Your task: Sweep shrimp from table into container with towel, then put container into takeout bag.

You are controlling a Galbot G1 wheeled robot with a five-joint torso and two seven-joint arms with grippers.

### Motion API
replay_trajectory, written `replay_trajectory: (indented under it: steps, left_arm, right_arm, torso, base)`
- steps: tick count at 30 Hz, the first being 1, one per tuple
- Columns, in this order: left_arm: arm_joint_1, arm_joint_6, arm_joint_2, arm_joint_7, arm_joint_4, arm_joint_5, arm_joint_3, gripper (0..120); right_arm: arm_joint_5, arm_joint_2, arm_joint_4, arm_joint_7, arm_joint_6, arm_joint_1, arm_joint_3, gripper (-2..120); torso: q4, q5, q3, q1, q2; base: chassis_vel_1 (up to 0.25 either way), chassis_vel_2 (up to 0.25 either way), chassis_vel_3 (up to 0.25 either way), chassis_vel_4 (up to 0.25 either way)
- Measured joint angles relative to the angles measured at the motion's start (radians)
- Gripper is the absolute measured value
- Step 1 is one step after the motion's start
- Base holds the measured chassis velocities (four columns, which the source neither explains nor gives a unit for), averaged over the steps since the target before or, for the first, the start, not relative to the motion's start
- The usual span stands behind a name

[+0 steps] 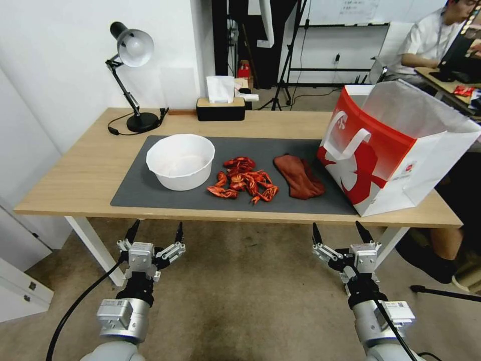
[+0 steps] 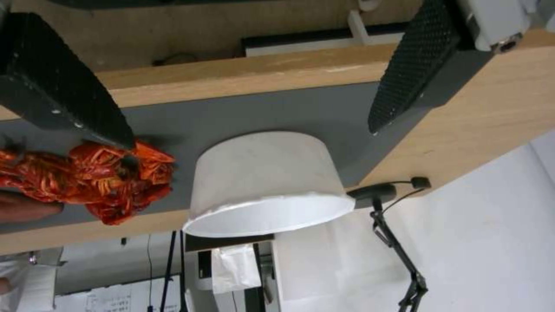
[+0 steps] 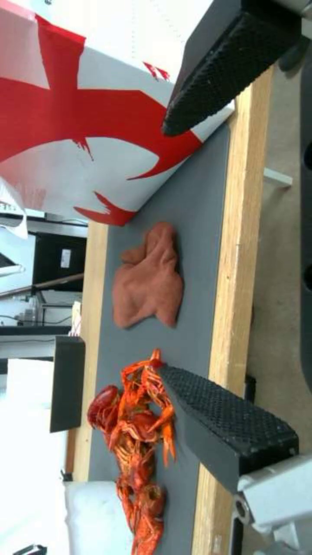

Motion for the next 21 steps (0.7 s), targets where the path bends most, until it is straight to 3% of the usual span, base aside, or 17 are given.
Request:
replay_trajectory:
  steps: [12,16,21]
  left_arm:
    - [-0.001,0.001,0.000,0.000,0.000,-0.001,0.000,100]
    - [-0.031,0.063,-0.001,0.005,-0.003,-0.028,-0.011,100]
    - [-0.104,0.224,-0.007,0.021,-0.016,-0.098,-0.040,100]
  right_arm:
    - [0.000,0.000,0.000,0.000,0.000,0.000,0.000,100]
    - [0.017,-0.004,0.001,0.004,-0.027,0.015,0.002,100]
    - [0.103,-0.025,0.017,0.035,-0.171,0.098,0.033,100]
  torso:
    - [0.0000,0.0000,0.000,0.000,0.000]
    - [-0.0003,0.0000,0.000,0.000,0.000]
    - [0.0000,0.0000,0.000,0.000,0.000]
  base:
    - [0.000,0.000,0.000,0.000]
    - [0.000,0.000,0.000,0.000]
    - [0.000,0.000,0.000,0.000]
